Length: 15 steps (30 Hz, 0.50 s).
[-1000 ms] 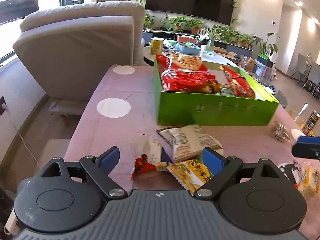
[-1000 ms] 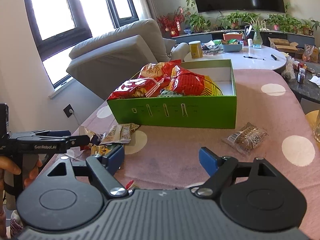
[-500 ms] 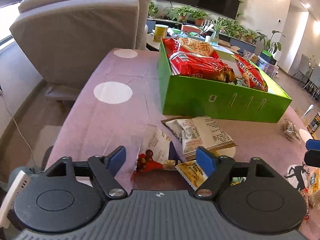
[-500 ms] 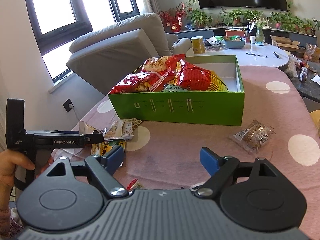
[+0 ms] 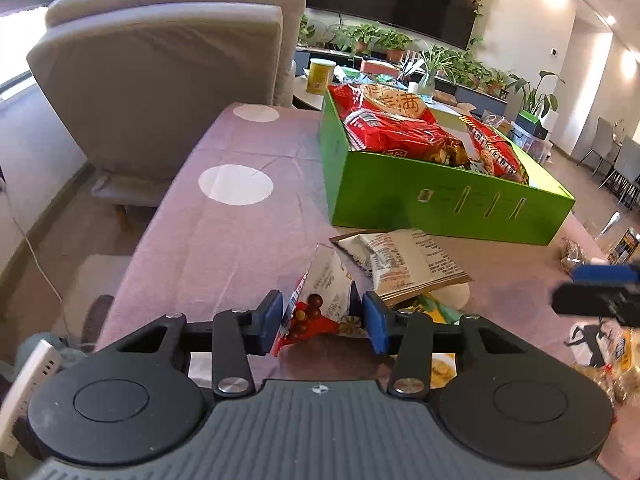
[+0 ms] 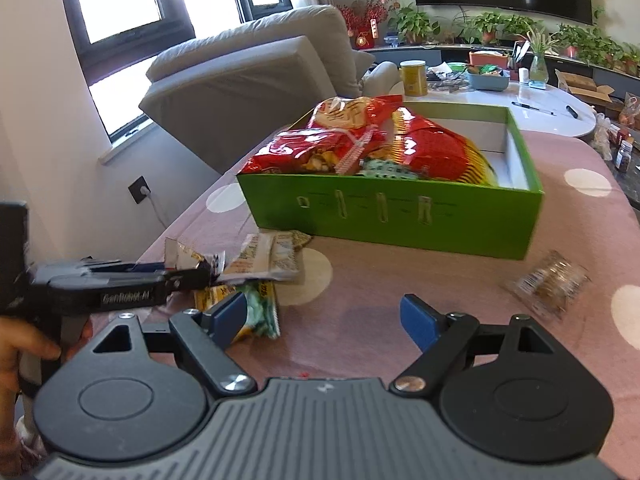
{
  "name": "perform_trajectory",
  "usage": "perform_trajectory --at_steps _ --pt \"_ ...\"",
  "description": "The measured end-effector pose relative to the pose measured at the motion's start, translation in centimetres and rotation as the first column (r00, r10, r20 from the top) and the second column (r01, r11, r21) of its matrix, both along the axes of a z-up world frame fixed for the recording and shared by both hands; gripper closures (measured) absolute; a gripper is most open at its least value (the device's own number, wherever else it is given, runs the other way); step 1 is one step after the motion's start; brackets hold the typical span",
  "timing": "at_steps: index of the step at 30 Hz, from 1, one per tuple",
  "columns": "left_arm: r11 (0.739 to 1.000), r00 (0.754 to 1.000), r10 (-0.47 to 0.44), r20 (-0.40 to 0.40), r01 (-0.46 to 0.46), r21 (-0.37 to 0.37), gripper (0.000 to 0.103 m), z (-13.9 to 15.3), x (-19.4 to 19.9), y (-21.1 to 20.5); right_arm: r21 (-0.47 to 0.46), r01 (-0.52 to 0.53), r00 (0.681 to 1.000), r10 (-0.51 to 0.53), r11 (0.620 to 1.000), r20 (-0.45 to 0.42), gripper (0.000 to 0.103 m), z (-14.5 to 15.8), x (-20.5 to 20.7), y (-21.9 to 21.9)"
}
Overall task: Organize snacks
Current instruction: 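Grasp the white paper packet with the right tool while the left tool grasps the clear candy packet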
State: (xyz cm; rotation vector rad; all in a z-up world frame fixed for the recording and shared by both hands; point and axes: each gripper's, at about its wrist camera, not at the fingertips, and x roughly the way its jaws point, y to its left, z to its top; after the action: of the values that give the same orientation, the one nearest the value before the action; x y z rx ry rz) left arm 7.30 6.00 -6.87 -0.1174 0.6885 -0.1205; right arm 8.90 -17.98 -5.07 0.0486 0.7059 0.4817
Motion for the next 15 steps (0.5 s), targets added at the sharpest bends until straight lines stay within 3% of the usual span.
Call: perform_trajectory --at_steps 10,13,15 --pt "0.999 0.999 -0.034 0.022 0.034 -0.026 0.062 0.1 -1.6 1.5 -0.074 -0.002 0.998 -0.002 0.997 -0.056 0.037 -0.7 3.8 6.6" --pt "0.999 1.000 -0.025 0.019 0.026 -0.040 0.047 -0.3 -1.5 1.6 -0.088 -0.001 0.997 -0.006 0.996 -0.079 0.037 -1.3 4.5 7.8" --pt "0.998 0.999 -0.025 0.022 0.026 -0.048 0.044 -0.5 -1.2 1.6 -0.100 0.007 0.996 -0.016 0.995 -0.087 0.037 -1.6 4.9 8.2"
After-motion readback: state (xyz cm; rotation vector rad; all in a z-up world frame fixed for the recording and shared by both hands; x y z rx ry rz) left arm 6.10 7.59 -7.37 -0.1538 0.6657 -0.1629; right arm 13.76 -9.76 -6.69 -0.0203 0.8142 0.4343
